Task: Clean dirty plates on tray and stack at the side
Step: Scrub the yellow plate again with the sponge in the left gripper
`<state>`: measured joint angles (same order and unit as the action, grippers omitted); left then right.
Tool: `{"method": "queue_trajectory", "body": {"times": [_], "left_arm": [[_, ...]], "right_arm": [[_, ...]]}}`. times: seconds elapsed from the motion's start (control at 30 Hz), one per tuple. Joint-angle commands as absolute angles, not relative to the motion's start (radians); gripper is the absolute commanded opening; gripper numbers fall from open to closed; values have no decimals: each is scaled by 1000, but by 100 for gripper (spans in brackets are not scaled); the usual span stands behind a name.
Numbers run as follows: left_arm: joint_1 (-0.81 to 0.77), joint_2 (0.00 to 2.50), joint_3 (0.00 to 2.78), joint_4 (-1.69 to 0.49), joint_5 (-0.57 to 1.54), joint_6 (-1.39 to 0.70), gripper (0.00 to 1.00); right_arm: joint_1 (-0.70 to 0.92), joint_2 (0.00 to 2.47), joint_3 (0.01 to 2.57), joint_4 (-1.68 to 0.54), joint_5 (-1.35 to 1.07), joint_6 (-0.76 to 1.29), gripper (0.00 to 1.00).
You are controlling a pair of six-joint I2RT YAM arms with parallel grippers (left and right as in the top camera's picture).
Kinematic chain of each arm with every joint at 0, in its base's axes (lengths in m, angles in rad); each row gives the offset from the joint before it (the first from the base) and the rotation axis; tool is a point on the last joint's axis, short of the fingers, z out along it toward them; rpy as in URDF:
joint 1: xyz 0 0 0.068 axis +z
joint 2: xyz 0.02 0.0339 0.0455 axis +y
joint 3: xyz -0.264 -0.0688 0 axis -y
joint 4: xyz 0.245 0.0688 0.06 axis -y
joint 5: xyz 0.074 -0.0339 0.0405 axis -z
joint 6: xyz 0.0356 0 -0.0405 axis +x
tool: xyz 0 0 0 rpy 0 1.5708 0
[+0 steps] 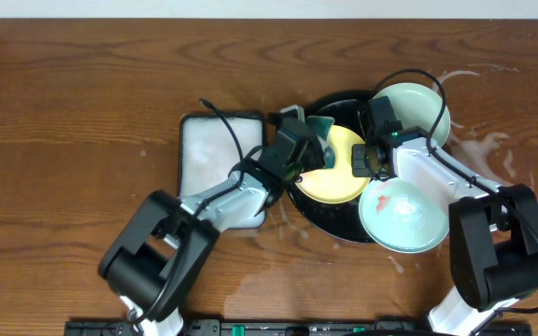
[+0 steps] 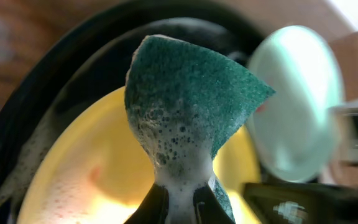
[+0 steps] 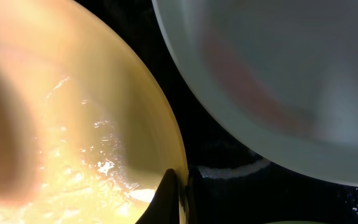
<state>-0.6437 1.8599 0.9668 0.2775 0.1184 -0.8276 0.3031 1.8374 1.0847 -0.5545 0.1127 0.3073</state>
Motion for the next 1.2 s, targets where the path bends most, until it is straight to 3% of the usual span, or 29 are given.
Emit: {"method": "queue_trajectory", "body": {"times": [0.0, 0.5, 0.7, 0.8, 1.17], "left_arm": [[-641, 1906, 974, 287, 39, -874, 7], [-638, 1936, 975, 336, -249, -614, 7], [-641, 1912, 975, 507, -239, -574, 7], [-641, 1906, 975, 556, -135, -587, 8], [-662, 1932, 974, 366, -19, -738, 7]], "right_arm": [[301, 1866, 1077, -566, 100, 310, 1], [301, 1866, 1077, -568, 99, 310, 1], [302, 1866, 1077, -569, 99, 310, 1], [303, 1866, 1077, -568, 99, 311, 1], [303, 1866, 1077, -564, 96, 318, 1]]}}
